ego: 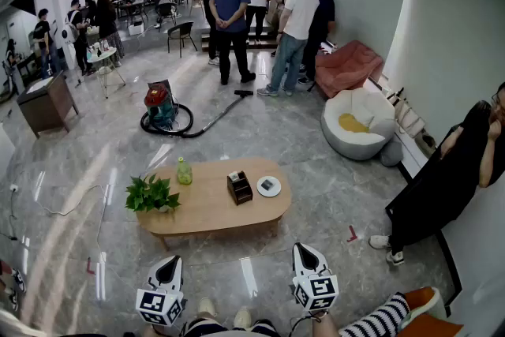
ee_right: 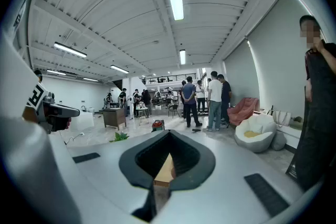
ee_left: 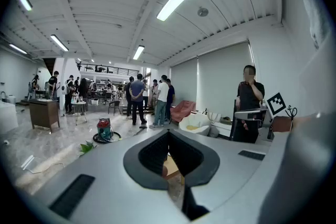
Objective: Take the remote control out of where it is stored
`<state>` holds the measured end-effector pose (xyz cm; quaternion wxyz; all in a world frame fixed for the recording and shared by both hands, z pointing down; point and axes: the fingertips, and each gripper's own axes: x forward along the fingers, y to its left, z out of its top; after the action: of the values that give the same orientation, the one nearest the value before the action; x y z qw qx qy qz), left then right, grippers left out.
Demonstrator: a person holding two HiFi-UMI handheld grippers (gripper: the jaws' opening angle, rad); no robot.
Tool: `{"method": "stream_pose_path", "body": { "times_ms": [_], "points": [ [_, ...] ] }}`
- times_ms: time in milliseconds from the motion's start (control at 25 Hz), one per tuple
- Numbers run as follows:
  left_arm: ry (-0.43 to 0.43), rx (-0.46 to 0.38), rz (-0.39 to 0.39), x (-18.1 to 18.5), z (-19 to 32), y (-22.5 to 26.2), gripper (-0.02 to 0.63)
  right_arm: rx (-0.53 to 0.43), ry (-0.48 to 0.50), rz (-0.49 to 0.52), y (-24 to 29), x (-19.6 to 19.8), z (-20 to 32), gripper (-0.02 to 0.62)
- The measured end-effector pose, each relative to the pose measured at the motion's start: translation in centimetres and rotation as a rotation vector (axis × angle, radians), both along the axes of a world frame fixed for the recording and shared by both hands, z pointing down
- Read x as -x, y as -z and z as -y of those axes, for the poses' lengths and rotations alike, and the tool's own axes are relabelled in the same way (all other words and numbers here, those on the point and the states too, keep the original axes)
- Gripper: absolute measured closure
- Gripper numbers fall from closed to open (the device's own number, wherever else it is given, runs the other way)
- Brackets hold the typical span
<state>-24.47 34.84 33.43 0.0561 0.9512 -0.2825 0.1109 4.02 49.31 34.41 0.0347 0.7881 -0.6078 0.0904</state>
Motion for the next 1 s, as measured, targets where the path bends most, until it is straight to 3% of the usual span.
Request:
{"method": "stream_pose_path", "body": {
  "times_ms": [640, 1000],
  "points": [
    [-0.009, 0.01, -0.009, -1.2, 0.4, -0.4, 0.6, -0.009, 0.045, 0.024, -0.5, 0.3, 0.6, 0.589],
    [0.001, 0.037, 0.005, -3.0, 2.7, -1.2, 0.6, 0.017, 0.051, 0.035, -1.0, -1.9, 3.2, 0.589]
  ]
}}
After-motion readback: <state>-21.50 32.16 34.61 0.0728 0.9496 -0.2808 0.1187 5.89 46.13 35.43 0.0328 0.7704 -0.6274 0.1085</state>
